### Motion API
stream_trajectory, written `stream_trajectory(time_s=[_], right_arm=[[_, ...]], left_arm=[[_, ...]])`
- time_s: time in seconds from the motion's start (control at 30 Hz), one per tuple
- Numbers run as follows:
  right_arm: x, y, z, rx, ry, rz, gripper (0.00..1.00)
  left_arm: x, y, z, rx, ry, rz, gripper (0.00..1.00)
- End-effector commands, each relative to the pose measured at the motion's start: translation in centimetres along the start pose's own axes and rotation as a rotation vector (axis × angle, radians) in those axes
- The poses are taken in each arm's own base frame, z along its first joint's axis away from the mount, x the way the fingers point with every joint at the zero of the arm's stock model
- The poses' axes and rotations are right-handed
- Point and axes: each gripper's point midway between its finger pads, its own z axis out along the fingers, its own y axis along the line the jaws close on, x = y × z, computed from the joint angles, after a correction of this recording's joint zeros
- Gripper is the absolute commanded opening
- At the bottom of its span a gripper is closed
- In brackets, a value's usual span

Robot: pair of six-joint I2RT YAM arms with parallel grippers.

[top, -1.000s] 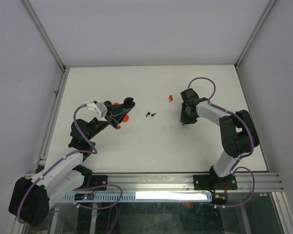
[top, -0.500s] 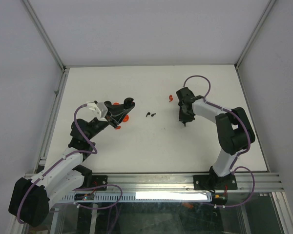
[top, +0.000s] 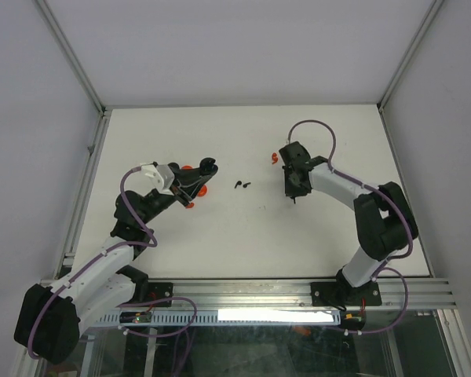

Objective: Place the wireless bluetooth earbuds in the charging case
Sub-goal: Pick up the earbud from the center of the board, then place the earbud in the charging case.

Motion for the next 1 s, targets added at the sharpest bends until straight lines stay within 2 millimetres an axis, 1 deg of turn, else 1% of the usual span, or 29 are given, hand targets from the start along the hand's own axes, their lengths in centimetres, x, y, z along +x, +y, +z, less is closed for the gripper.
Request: stream_trajectory(time_s=[0.0,0.17,0.3,0.43,0.47,0.5,0.6,0.73,0.9,0.97], right_arm=[[-3.7,2.1,-4.8,-0.099,-0.199,-0.023,0.17],[-7.0,4.6,-10.7,-0.214,-0.412,-0.025,0.17],[-9.2,6.9,-16.2,-0.311,-0.589,-0.046,0.17],[-10.6,9.4,-21.9,-0.432,-0.757,-0.06,0.16],[-11.0,9.6,-22.9,-0.455,-0.796,-0.055,0.16],[-10.9,10.5,-24.3,-0.497,-0.833,-0.063,0.15],[-10.7,12.4,-27.7,-0.592,-0.928,-0.072,0.15],[-10.3,14.5,-31.6,-0.693,-1.03,-0.103,0.15],[-8.8,17.2,-35.9,-0.849,-1.136,-0.155,0.15],[-8.2,18.1,-37.2,-0.914,-1.169,-0.173,0.15]], left_arm=[[-2.6,0.1,0.7,0.014,-0.075,0.044,0.0],[-2.8,-0.3,0.6,0.033,-0.1,0.036,0.0],[-2.9,-0.5,0.5,0.039,-0.106,0.04,0.0],[-3.1,-0.6,0.4,0.046,-0.108,0.042,0.0],[-3.1,-0.6,0.4,0.047,-0.109,0.042,0.0],[-3.0,-0.7,0.4,0.05,-0.106,0.04,0.0],[-2.9,-0.8,0.5,0.057,-0.103,0.038,0.0],[-2.9,-1.0,0.6,0.07,-0.102,0.032,0.0],[-2.9,-1.1,0.6,0.075,-0.103,0.033,0.0],[-3.0,-1.2,0.6,0.083,-0.106,0.036,0.0]])
